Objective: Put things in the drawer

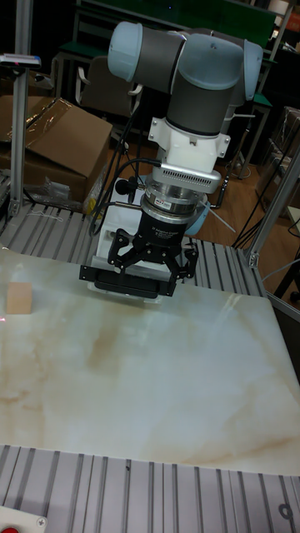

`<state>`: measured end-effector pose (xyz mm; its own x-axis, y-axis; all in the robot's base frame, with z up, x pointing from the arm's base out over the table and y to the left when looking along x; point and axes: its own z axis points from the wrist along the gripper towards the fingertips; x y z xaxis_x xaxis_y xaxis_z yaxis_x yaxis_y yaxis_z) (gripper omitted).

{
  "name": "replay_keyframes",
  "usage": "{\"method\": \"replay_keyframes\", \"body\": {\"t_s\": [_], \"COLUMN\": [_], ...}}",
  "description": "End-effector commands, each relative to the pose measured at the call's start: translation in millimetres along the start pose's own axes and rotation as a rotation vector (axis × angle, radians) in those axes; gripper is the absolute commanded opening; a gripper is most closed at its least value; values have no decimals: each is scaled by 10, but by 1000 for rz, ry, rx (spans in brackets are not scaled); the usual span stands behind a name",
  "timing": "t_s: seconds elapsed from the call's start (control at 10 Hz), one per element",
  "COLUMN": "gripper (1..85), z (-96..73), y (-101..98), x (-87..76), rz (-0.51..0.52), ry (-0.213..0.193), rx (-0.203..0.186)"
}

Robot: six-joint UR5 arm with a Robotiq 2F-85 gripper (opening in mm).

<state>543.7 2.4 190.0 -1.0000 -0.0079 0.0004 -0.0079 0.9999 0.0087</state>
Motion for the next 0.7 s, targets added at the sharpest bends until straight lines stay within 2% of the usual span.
{"method": "replay_keyframes", "body": {"t_s": [0.0,0.6], "gripper": [10,10], "z": [-56,-55], "y": [124,138], "x": [-540,-543], "rz": [159,167], "ry": [-205,-204], "rx": [-54,-57]}}
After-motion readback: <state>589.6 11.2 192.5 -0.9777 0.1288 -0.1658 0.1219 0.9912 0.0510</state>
